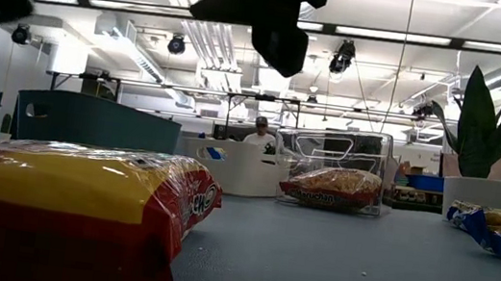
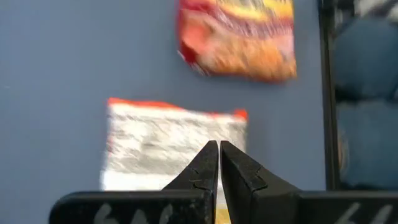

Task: Sort Maruchan noodles
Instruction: Put the orange noodle pack into the blue bin

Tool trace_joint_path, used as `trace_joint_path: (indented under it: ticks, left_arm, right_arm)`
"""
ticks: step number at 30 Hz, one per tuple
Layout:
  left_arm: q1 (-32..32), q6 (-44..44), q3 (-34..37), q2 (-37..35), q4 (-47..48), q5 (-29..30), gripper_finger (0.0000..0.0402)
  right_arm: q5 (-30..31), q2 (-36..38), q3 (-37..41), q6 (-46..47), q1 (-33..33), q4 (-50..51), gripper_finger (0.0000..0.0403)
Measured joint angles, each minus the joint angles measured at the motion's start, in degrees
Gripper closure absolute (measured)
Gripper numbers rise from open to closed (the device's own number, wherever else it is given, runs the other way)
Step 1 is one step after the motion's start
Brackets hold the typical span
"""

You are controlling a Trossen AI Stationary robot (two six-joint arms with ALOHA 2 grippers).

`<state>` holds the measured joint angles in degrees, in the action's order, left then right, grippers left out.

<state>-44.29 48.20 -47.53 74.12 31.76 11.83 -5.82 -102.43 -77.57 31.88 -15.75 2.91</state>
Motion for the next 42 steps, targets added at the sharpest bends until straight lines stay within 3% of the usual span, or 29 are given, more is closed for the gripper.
trace_joint_path:
  ticks: [5,11,14,19,24,30,36,42]
  left_arm:
    - [-6.9,1.3,-8.1,10.4,3.9,0.8,0.0402]
    - [-11.9,4.1,-16.2,21.5,8.4,4.3,0.0402]
    - [-12.8,5.6,-18.4,26.2,11.1,5.2,0.0402]
    - [-13.1,8.8,-19.1,31.7,14.2,5.2,0.0402]
    - [-13.3,11.6,-18.0,33.9,14.3,5.9,0.0402]
    - [-13.3,11.6,-17.5,34.4,17.1,11.7,0.0402]
    - [-13.2,12.6,-15.8,34.5,20.8,17.7,0.0402]
    - [-13.0,15.9,-12.7,34.2,20.6,18.5,0.0402]
  right_arm:
    - [2.5,0.0,2.7,1.3,-0.2,-7.3,0.0330]
    - [7.3,0.0,2.8,-0.4,-0.3,-8.4,0.0336]
    - [10.8,-0.8,2.8,-2.0,-0.6,-10.2,0.0336]
    - [11.4,-4.7,2.8,-1.6,-0.8,-17.8,0.0320]
    - [11.4,-8.9,1.6,-0.2,0.1,-20.2,0.0286]
    - [11.4,-14.6,-3.7,0.6,2.5,-18.7,0.0225]
    - [8.4,-19.0,-8.5,1.1,5.8,-15.6,0.0166]
    - [5.1,-21.4,-10.0,2.4,8.8,-14.5,0.0121]
